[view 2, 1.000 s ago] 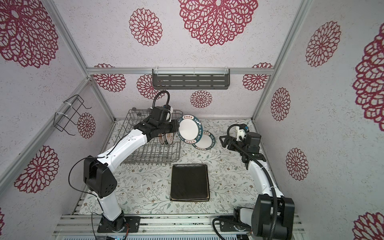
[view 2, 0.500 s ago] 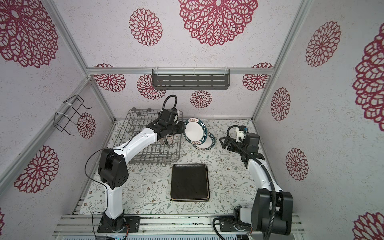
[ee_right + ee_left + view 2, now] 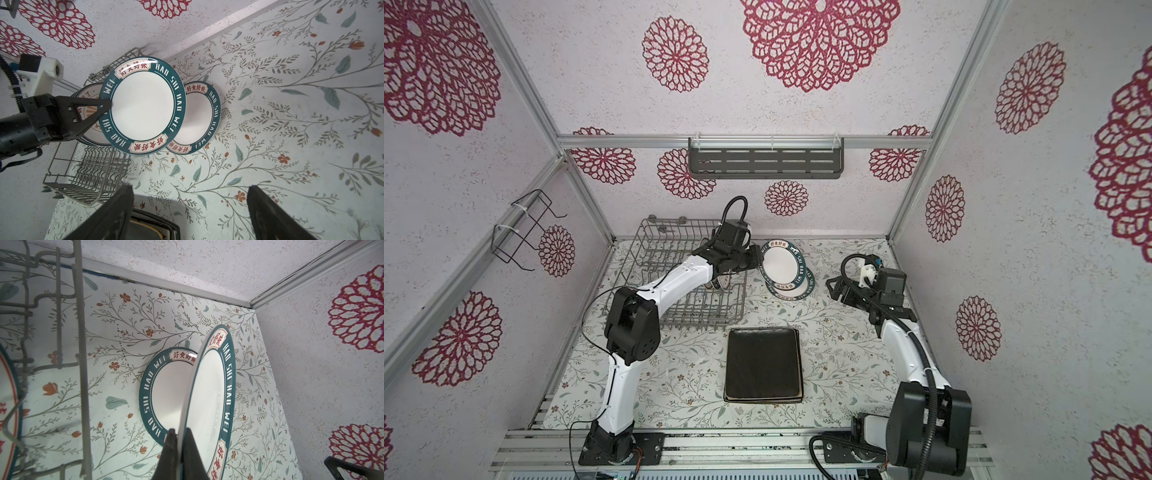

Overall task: Unload the plates from the dish rack
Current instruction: 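Lower the green-rimmed plate onto the table beside the other green plate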

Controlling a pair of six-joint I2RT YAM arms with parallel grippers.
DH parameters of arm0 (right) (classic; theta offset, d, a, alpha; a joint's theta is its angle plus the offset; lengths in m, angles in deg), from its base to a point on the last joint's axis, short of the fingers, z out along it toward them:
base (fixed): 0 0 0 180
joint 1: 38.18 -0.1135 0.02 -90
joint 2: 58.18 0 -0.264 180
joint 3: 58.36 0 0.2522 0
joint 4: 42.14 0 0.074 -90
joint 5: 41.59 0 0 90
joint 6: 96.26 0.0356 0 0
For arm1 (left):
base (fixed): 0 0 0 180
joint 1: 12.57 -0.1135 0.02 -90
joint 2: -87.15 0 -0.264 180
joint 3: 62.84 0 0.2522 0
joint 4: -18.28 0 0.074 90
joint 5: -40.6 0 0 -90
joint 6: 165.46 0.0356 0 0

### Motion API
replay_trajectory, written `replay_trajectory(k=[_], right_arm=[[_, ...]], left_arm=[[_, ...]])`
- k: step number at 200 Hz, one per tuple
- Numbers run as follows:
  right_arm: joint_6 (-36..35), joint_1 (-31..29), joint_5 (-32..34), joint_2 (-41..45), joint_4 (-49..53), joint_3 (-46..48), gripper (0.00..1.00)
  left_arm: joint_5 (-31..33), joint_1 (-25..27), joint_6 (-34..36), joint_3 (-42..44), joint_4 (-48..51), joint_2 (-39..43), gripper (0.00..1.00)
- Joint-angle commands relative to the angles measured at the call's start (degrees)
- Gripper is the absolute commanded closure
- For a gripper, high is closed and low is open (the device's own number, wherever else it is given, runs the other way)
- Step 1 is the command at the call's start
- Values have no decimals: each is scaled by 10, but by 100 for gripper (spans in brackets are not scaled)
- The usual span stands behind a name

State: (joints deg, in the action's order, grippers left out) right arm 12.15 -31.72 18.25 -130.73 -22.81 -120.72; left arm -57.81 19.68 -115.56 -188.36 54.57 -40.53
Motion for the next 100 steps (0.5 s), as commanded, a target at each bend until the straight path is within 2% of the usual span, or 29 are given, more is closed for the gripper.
replay_trajectory(k=[1,100], right_arm=[[-13,4,6,22,-2,5,11],[-14,11,7,13,-7,11,11]], left_arm=[[-10,2,-11,-27,-31,-10,100],[-26,1,-21,-86,-18,-71,100]])
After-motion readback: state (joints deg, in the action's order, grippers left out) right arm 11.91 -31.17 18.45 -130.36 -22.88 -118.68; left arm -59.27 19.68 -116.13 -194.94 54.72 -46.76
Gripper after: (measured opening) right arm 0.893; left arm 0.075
